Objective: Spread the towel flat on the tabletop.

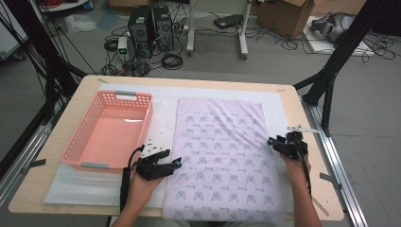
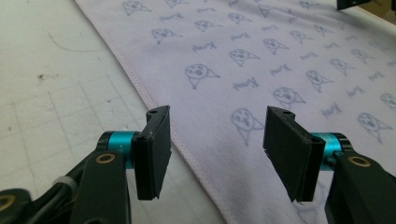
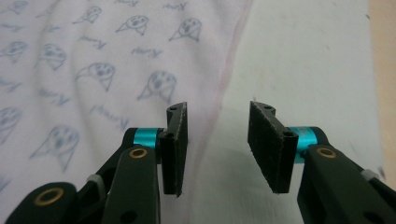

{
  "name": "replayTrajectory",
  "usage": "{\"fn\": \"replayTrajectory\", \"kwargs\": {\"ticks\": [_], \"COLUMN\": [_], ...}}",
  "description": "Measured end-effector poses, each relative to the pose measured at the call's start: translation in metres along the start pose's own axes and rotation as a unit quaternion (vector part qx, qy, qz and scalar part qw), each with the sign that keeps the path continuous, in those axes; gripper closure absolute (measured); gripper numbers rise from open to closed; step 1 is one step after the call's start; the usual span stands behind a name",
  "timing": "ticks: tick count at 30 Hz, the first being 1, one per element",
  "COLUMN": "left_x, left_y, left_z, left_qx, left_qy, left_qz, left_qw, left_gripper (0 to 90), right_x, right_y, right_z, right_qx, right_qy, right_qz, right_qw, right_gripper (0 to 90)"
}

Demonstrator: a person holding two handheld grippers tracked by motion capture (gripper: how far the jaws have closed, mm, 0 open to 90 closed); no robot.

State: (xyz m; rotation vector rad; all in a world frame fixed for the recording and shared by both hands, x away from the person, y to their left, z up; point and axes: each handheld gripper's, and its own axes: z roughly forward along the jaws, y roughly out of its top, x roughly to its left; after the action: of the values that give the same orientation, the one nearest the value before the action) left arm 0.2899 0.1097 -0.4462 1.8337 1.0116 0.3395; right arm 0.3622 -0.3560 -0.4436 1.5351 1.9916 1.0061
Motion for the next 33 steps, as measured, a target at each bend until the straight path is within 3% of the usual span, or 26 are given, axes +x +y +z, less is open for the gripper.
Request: {"fn": "replayTrajectory", "kwargs": {"ticks": [1, 3, 4, 5, 7, 8, 10, 11, 12, 14, 16, 17, 18, 21, 24, 26, 27, 28, 29, 31, 33], "left_x": [0.002, 0.005, 0.006, 0.007, 0.009, 0.010, 0.011, 0.012, 0.012, 0.014, 0.016, 0.014, 0.013, 0.013, 0.010, 0.013, 0.012, 0.012, 0.014, 0.015, 0.013], "left_y": [0.001, 0.004, 0.005, 0.005, 0.005, 0.005, 0.005, 0.006, 0.007, 0.011, 0.013, 0.013, 0.013, 0.014, 0.017, 0.016, 0.016, 0.016, 0.016, 0.015, 0.014], "left_z": [0.001, 0.004, 0.005, 0.006, 0.008, 0.009, 0.012, 0.014, 0.015, 0.019, 0.025, 0.027, 0.029, 0.029, 0.027, 0.025, 0.025, 0.024, 0.023, 0.020, 0.016], "left_qx": [0.000, -0.004, -0.003, -0.004, -0.006, -0.004, 0.001, 0.005, 0.011, 0.043, 0.056, 0.056, 0.057, 0.062, 0.074, 0.071, 0.071, 0.070, 0.066, 0.046, 0.016], "left_qy": [0.002, 0.000, 0.001, 0.001, 0.005, 0.008, 0.011, 0.014, 0.019, 0.049, 0.061, 0.073, 0.086, 0.078, 0.123, 0.118, 0.121, 0.127, 0.123, 0.096, 0.066], "left_qz": [0.000, 0.000, 0.000, 0.000, -0.002, -0.004, -0.010, -0.014, -0.014, -0.007, -0.017, -0.002, 0.013, 0.026, 0.023, 0.019, 0.029, 0.031, 0.027, 0.018, 0.020], "left_qw": [1.0000, 1.0000, 1.0000, 1.0000, 1.0000, 1.0000, 0.9999, 0.9998, 0.9997, 0.9979, 0.9964, 0.9958, 0.9946, 0.9947, 0.9894, 0.9903, 0.9897, 0.9889, 0.9898, 0.9941, 0.9975], "left_gripper": [41.9, 41.9, 41.9, 41.9, 42.2, 43.3, 44.8, 46.7, 48.1, 52.3, 54.2, 57.5, 64.2, 86.4, 88.0, 87.8, 86.6, 82.8, 73.0, 49.4, 42.4], "right_x": [0.002, 0.005, 0.006, 0.007, 0.006, 0.003, 0.001, 0.001, 0.001, 0.001, 0.003, 0.005, 0.006, 0.011, 0.014, 0.014, 0.012, 0.012, 0.010, 0.010, 0.011], "right_y": [0.005, 0.012, 0.015, 0.018, 0.021, 0.020, 0.020, 0.020, 0.020, 0.018, 0.014, 0.012, 0.008, -0.004, -0.018, -0.029, -0.033, -0.037, -0.040, -0.042, -0.041], "right_z": [0.007, 0.020, 0.023, 0.025, 0.026, 0.026, 0.025, 0.023, 0.019, 0.005, -0.010, -0.018, -0.025, -0.044, -0.055, -0.060, -0.061, -0.062, -0.063, -0.064, -0.066], "right_qx": [0.002, 0.015, 0.013, 0.019, 0.024, 0.021, 0.017, 0.018, 0.012, -0.011, -0.023, -0.028, -0.031, -0.036, -0.038, -0.036, -0.035, -0.031, -0.029, -0.028, -0.031], "right_qy": [0.001, 0.000, -0.011, -0.015, -0.061, -0.063, -0.064, -0.058, -0.046, -0.019, -0.004, 0.004, 0.011, 0.030, 0.040, 0.041, 0.041, 0.041, 0.039, 0.042, 0.042], "right_qz": [0.000, 0.003, -0.012, -0.022, -0.042, -0.028, -0.011, -0.013, -0.016, -0.011, -0.017, -0.022, -0.028, -0.042, -0.051, -0.051, -0.051, -0.050, -0.049, -0.042, -0.045], "right_qw": [1.0000, 0.9999, 0.9998, 0.9995, 0.9970, 0.9974, 0.9977, 0.9981, 0.9988, 0.9997, 0.9996, 0.9994, 0.9991, 0.9980, 0.9972, 0.9972, 0.9972, 0.9974, 0.9977, 0.9978, 0.9976], "right_gripper": [58.9, 69.8, 82.8, 85.4, 86.1, 84.7, 71.8, 66.0, 64.3, 60.5, 59.8, 59.0, 58.5, 55.9, 55.1, 55.1, 55.1, 54.8, 54.0, 51.8, 48.4]}}
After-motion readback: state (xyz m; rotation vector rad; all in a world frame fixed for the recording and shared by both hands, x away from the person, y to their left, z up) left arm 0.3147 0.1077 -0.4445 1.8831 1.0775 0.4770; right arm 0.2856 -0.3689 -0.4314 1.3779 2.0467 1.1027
